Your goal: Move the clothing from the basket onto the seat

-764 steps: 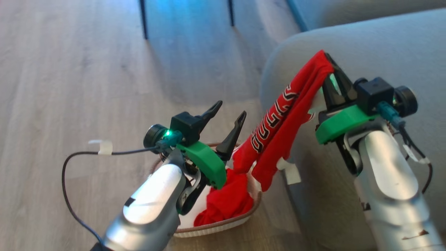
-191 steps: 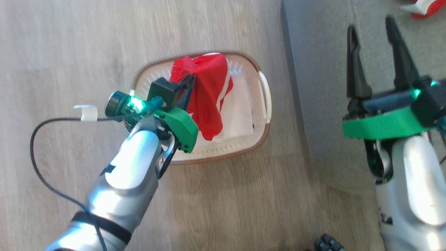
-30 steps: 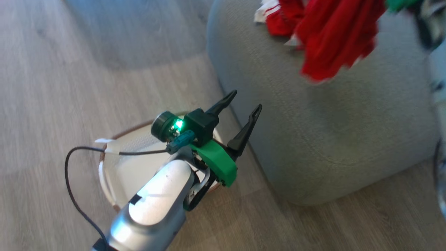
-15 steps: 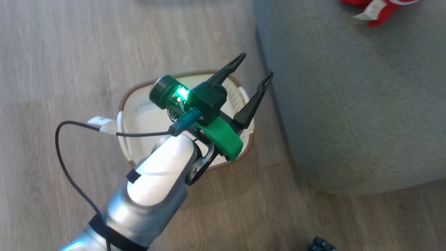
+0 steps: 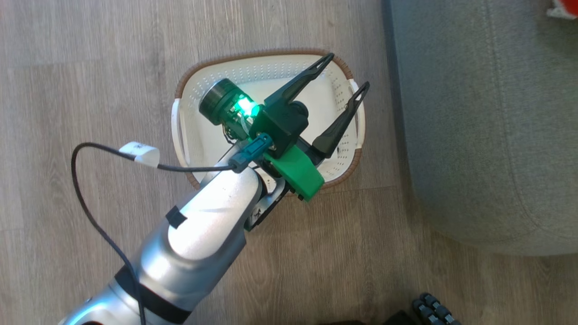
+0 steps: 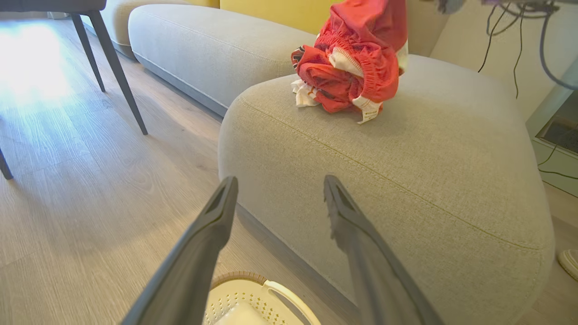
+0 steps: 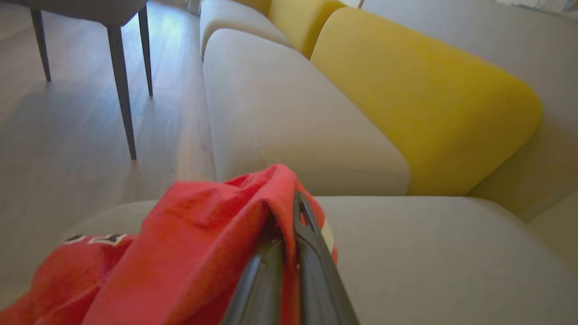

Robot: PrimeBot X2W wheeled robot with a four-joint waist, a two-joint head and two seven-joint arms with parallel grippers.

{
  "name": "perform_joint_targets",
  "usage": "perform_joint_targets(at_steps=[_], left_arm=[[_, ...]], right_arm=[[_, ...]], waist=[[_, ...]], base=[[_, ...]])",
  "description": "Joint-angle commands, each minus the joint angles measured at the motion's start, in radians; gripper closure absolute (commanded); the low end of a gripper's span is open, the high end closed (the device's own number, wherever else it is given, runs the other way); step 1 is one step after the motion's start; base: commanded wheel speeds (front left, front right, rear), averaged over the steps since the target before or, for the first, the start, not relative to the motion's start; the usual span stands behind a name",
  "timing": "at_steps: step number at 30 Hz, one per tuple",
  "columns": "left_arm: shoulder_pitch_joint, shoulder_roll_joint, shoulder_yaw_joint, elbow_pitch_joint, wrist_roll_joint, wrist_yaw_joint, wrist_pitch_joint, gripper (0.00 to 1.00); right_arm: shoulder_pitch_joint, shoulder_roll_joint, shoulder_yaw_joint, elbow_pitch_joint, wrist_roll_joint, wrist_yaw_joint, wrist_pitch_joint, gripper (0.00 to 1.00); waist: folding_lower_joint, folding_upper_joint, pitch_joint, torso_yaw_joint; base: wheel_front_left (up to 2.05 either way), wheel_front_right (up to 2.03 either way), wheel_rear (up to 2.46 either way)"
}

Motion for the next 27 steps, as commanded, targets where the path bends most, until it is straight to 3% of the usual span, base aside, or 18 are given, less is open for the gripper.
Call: perform_joint_targets(at_steps=[1,16,17,18,19,20,21,27], left_arm=[[-0.024,0.010,0.017,-0.027,0.007,0.005,-0.012,0.00],[-0.043,0.021,0.000,-0.015,0.008,0.004,-0.008,0.00],[-0.044,0.022,0.000,-0.013,0.007,0.005,-0.008,0.00],[-0.044,0.024,0.000,-0.011,0.006,0.005,-0.008,0.00],[-0.044,0.025,0.000,-0.009,0.005,0.006,-0.008,0.00],[-0.044,0.025,0.000,-0.009,0.005,0.006,-0.008,0.00],[-0.044,0.027,0.000,-0.007,0.003,0.007,-0.007,0.00],[-0.035,0.032,0.002,0.008,-0.008,0.012,-0.006,0.00]], right_arm=[[0.002,0.003,-0.017,-0.025,-0.013,0.000,-0.016,1.00],[0.087,0.087,-0.143,0.045,-0.125,0.000,-0.054,1.00],[0.088,0.090,-0.148,0.045,-0.130,0.000,-0.056,0.87],[0.090,0.093,-0.153,0.046,-0.134,0.000,-0.059,0.65],[0.091,0.095,-0.157,0.048,-0.138,0.000,-0.061,0.20],[0.091,0.095,-0.157,0.048,-0.138,0.000,-0.061,0.20],[0.092,0.097,-0.161,0.050,-0.143,0.000,-0.063,0.00],[0.093,0.107,-0.163,0.061,-0.152,0.000,-0.079,0.00]], waist=[[-0.0002,0.0000,0.008,0.003],[-0.0002,0.0000,0.025,-0.008],[-0.0002,0.0000,0.024,-0.009],[-0.0002,0.0000,0.022,-0.010],[-0.0002,0.0000,0.019,-0.012],[-0.0002,0.0000,0.019,-0.012],[-0.0002,0.0000,0.015,-0.014],[-0.0002,0.0000,-0.017,-0.032]], base=[[0.00,0.00,0.00],[0.00,0.00,0.00],[0.00,0.00,0.00],[0.00,0.00,0.00],[0.00,0.00,0.00],[0.00,0.00,0.00],[0.00,0.00,0.00],[0.00,0.00,0.00]])
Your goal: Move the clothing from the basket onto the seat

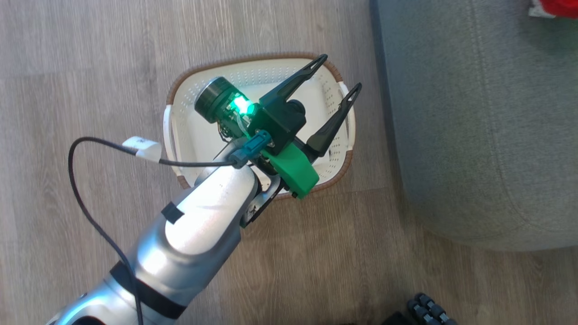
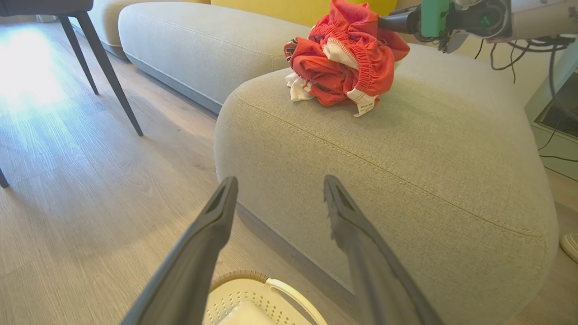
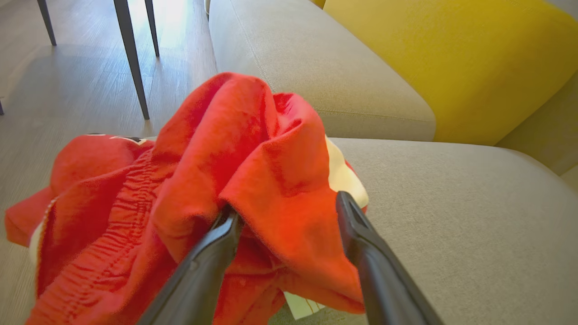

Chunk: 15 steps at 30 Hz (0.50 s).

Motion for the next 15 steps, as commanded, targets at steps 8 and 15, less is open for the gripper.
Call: perform_joint_targets(at_steps=[8,15], left_arm=[[0.010,0.013,0.035,-0.002,-0.031,0.009,-0.009,0.00],[0.049,0.011,0.067,0.022,-0.067,0.015,-0.012,0.00]], right_arm=[[0.014,0.006,0.062,-0.007,0.028,0.000,-0.033,0.00],[0.039,0.037,0.162,-0.037,0.108,0.000,-0.036,0.00]], waist=[[-0.0001,0.0000,-0.078,-0.014],[-0.0001,0.0000,-0.160,-0.007]], base=[[0.00,0.00,0.00],[0.00,0.00,0.00]])
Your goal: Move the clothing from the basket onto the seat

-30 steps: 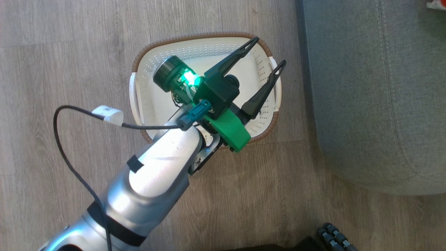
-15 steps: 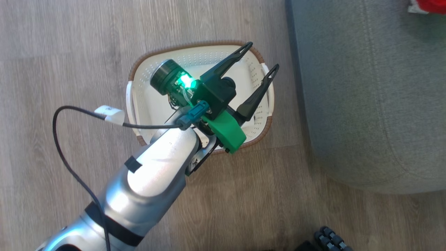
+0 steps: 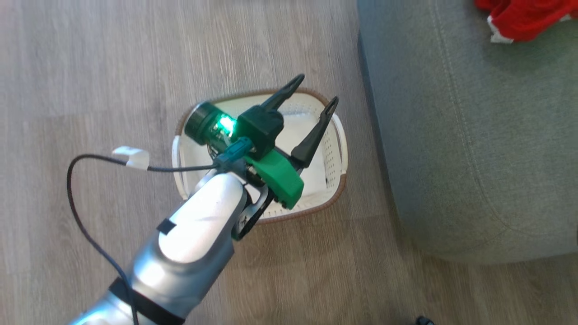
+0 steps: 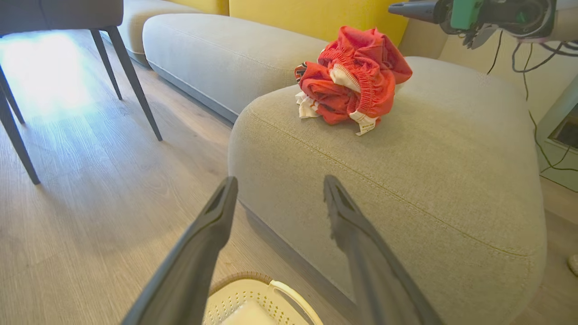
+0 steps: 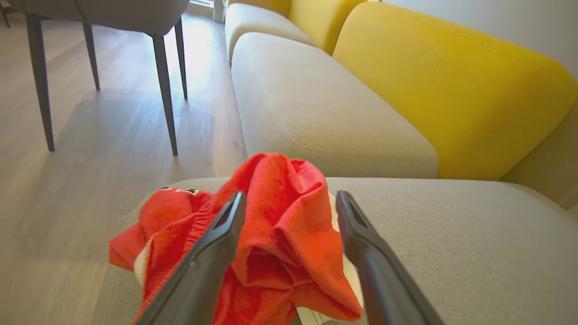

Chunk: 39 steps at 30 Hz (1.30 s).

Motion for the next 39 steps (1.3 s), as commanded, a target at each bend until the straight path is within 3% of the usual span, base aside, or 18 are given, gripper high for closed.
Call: perform_joint_targets(at_steps=[1,11,19,27,39], left_arm=[[0.002,0.010,0.040,-0.027,-0.011,0.006,-0.012,0.00],[0.099,0.010,0.147,-0.042,-0.052,0.036,-0.012,0.00],[0.200,0.039,0.260,-0.087,-0.054,0.070,-0.012,0.00],[0.304,0.076,0.350,-0.125,-0.034,0.107,-0.013,0.00],[0.520,0.120,0.497,-0.214,0.015,0.156,-0.013,0.00]], right_arm=[[0.011,0.006,0.027,-0.046,0.022,0.000,-0.010,0.00],[0.176,0.024,0.254,-0.232,0.244,0.000,-0.010,0.00],[0.387,0.037,0.338,-0.489,0.403,0.000,-0.010,0.00],[0.555,0.062,0.342,-0.656,0.382,0.000,-0.010,0.00],[0.841,0.248,0.215,-0.883,0.233,0.000,-0.005,0.00]], waist=[[0.0000,0.0000,-0.035,0.008],[0.0000,0.0000,-0.159,0.050],[0.0000,0.0000,-0.219,0.070],[0.0000,0.0000,-0.273,0.091],[0.0000,0.0000,-0.360,0.123]], base=[[0.00,0.00,0.00],[0.00,0.00,0.00],[0.00,0.00,0.00],[0.00,0.00,0.00],[0.00,0.00,0.00]])
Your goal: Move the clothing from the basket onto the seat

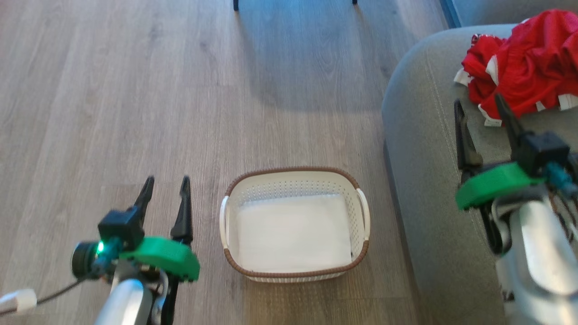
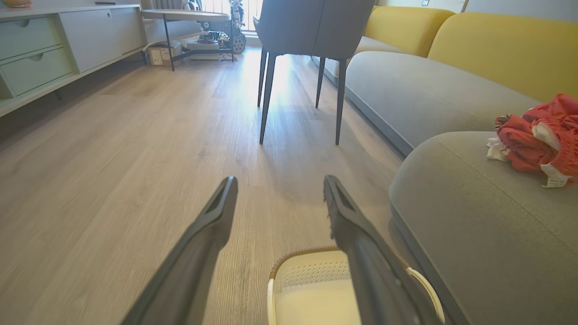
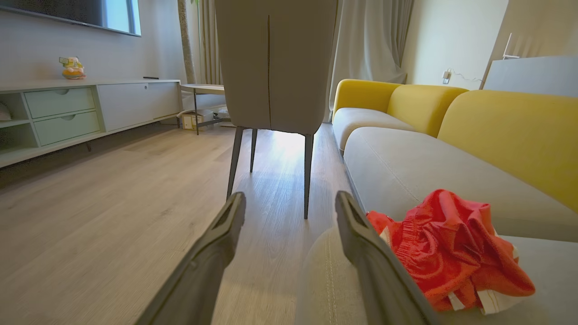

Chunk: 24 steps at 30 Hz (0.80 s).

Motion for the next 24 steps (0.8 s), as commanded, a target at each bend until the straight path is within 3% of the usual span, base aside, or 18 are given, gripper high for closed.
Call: perform_joint_targets(at_steps=[1,12,24], left_arm=[[-0.004,0.021,0.049,-0.043,0.013,0.006,-0.013,0.00],[0.118,-0.004,0.100,-0.086,0.050,0.006,-0.013,0.00],[0.186,-0.028,0.143,-0.105,0.059,-0.023,-0.013,0.00]], right_arm=[[0.008,0.017,0.002,-0.061,-0.019,0.000,-0.004,0.00],[0.234,0.068,-0.002,-0.235,-0.007,0.000,-0.004,0.00],[0.348,0.069,0.001,-0.276,0.064,0.000,0.000,0.00]], waist=[[0.0001,0.0000,-0.016,0.010],[0.0001,0.0000,-0.054,0.032],[0.0001,0.0000,-0.088,0.032]], base=[[0.00,0.00,0.00],[0.00,0.00,0.00],[0.00,0.00,0.00]])
